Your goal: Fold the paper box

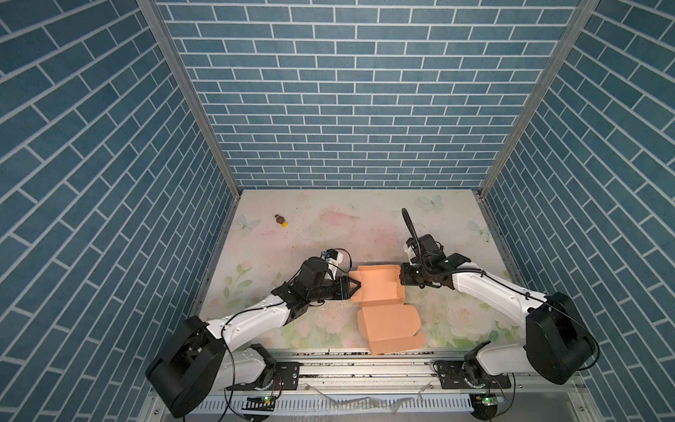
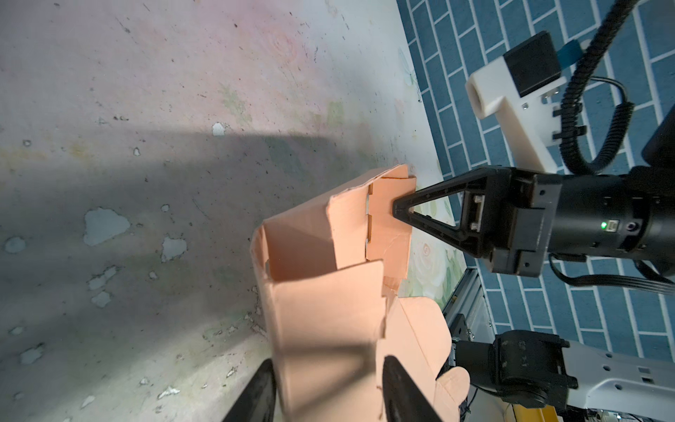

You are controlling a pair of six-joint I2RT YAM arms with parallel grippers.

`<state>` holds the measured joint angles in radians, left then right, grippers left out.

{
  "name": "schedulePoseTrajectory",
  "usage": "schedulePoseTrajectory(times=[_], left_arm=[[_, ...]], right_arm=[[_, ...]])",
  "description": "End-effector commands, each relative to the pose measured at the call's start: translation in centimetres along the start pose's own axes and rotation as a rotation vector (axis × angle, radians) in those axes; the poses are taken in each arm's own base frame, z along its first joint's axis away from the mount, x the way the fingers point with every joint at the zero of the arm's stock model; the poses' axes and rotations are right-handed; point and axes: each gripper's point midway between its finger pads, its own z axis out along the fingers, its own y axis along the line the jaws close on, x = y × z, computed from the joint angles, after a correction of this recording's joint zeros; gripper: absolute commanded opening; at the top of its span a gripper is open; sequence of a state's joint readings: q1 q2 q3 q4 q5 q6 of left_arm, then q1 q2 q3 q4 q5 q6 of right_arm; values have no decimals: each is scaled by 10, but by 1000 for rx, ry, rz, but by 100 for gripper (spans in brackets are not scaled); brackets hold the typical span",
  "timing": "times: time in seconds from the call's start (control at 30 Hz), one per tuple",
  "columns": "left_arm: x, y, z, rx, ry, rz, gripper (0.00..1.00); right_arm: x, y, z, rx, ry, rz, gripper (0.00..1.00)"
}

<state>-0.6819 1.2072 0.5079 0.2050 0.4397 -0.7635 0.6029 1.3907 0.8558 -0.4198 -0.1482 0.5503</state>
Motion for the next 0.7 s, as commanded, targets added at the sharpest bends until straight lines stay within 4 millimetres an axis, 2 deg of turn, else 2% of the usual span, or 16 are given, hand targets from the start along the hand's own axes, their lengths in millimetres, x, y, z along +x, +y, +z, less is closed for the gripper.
schedulePoseTrajectory(times=[0.0,0.33,0.67], left_arm=[[4,-4,0,18,7,7,49],[9,-5,11,19,20,15,48],[17,0,21,-79,62,65,43]], right_arm=[[2,4,4,-12,9,11,0],[1,9,4,-15,5,-2,0],[-1,15,-2,-7,-16,-32,0]])
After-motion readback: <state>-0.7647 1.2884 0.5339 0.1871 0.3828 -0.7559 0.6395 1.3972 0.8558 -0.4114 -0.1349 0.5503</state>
